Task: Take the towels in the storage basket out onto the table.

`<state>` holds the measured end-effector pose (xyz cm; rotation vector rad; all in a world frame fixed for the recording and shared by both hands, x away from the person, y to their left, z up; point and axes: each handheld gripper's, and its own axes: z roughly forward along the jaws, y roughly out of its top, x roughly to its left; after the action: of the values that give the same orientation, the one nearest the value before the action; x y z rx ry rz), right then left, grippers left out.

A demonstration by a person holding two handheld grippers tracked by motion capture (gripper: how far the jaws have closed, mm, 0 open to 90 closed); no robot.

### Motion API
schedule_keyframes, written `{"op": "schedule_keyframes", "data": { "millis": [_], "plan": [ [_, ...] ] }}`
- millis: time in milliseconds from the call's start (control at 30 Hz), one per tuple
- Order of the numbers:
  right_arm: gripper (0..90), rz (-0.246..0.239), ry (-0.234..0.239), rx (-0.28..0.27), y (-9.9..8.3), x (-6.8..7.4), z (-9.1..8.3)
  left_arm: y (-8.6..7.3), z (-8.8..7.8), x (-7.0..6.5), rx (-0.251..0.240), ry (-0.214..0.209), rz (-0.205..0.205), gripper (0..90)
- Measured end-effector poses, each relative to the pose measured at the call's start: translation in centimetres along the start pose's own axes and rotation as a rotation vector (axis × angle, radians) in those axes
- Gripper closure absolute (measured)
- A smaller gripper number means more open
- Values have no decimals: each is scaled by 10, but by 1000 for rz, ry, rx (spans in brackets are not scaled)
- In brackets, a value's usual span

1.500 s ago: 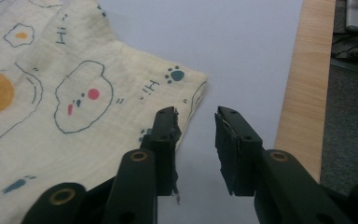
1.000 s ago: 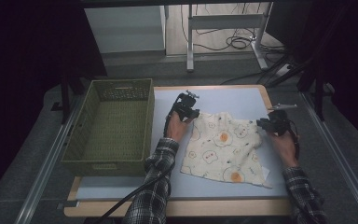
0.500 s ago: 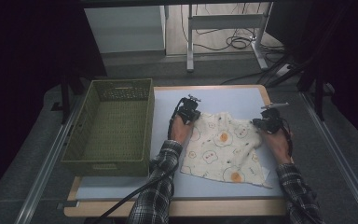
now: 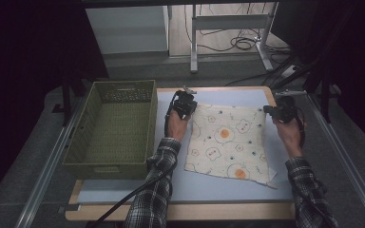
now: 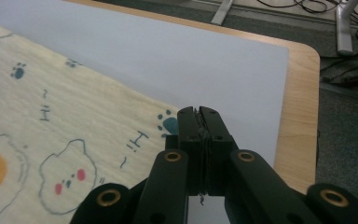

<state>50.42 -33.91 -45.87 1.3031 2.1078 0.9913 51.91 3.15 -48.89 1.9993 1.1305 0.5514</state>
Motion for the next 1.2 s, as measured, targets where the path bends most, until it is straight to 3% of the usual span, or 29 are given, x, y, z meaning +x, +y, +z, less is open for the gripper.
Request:
{"op": "schedule_keyframes", "data": {
  "millis": [167,467,700,1033,1200],
  "plan": [
    [883,-5,39,-27,-7,2,-15,-3,-16,-5,-31,-12,-11,876],
    [883,-9,104,-52,-36,11,-48,-26,-46,-31,-15,7,16,872],
    [883,-24,147,-38,-63,26,-73,-51,-71,-45,-16,-37,-7,870],
    [883,-27,210,-29,-107,46,-107,-86,-104,-66,-40,-84,23,869],
    [883,-32,249,-22,-124,55,-118,-102,-107,-71,-26,-111,36,867]
  ]
}}
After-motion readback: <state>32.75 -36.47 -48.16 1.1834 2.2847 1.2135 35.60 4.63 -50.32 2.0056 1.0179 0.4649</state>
